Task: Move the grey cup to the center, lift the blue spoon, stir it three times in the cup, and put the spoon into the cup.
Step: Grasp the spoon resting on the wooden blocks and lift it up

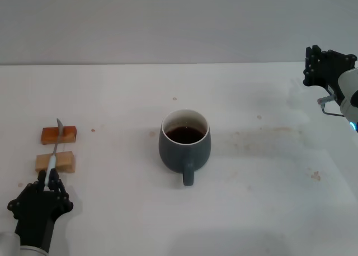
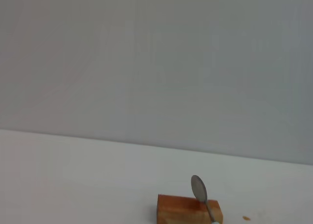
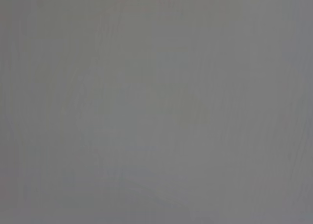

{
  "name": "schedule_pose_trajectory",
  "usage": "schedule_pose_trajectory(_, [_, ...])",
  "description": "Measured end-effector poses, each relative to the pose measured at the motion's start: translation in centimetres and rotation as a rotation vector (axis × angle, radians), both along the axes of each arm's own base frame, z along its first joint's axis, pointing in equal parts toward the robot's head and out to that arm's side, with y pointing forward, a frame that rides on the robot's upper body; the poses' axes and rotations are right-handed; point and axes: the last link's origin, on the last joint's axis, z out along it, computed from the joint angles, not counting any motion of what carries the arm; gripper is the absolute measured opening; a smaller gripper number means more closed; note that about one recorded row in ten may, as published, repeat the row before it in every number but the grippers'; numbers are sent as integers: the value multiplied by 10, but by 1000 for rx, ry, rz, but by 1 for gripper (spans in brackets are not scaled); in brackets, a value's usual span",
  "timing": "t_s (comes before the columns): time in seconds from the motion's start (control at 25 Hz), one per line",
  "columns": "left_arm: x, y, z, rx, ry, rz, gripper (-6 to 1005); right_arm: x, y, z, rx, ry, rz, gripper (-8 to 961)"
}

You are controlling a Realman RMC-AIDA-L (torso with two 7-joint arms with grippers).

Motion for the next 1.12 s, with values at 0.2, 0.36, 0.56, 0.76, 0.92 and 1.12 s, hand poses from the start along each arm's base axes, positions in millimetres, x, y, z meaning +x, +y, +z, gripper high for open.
schedule_pose_trajectory(0.2, [3, 0, 4, 26, 6, -16, 146, 0, 0, 0, 0, 0, 0, 74])
schedule_pose_trajectory(0.36, [8, -1, 7, 48, 7, -46, 147, 0, 0, 0, 1, 1, -3, 74])
schedule_pose_trajectory(0.56, [20, 3, 14, 76, 7, -119, 148, 1, 0, 0, 1, 0, -6, 73])
schedule_pose_trajectory(0.76, [27, 8, 23, 92, 7, -172, 149, 2, 0, 0, -1, -1, -13, 73])
schedule_pose_trajectory(0.92, [34, 17, 41, 104, 14, -224, 150, 3, 0, 0, -2, -1, -18, 74])
schedule_pose_trajectory(1.12, [43, 37, 76, 96, 60, -255, 151, 6, 0, 3, 11, 9, -32, 73])
